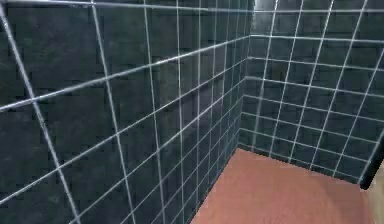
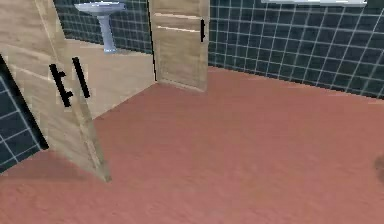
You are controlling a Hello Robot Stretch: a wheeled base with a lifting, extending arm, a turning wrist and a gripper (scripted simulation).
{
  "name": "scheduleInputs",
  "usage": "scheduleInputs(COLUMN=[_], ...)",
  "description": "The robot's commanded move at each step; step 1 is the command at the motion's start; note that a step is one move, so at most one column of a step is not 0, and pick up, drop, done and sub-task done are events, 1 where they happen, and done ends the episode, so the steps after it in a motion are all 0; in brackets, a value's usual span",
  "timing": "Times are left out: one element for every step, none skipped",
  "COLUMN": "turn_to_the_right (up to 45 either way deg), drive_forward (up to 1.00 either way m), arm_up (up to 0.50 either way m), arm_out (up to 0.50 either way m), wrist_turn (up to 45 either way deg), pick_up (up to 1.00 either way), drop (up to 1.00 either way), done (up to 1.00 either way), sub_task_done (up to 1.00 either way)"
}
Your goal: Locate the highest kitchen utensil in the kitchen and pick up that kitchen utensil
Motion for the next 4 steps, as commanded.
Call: scheduleInputs(turn_to_the_right=[-45.0,-45.0,-45.0,-39.0], drive_forward=[0.0,0.0,0.0,0.0], arm_up=[0.0,0.0,0.0,0.0], arm_out=[0.0,0.0,0.0,0.0], wrist_turn=[0.0,0.0,0.0,0.0], pick_up=[0.0,0.0,0.0,0.0], drop=[0.0,0.0,0.0,0.0], done=[0.0,0.0,0.0,0.0], sub_task_done=[0.0,0.0,0.0,0.0])
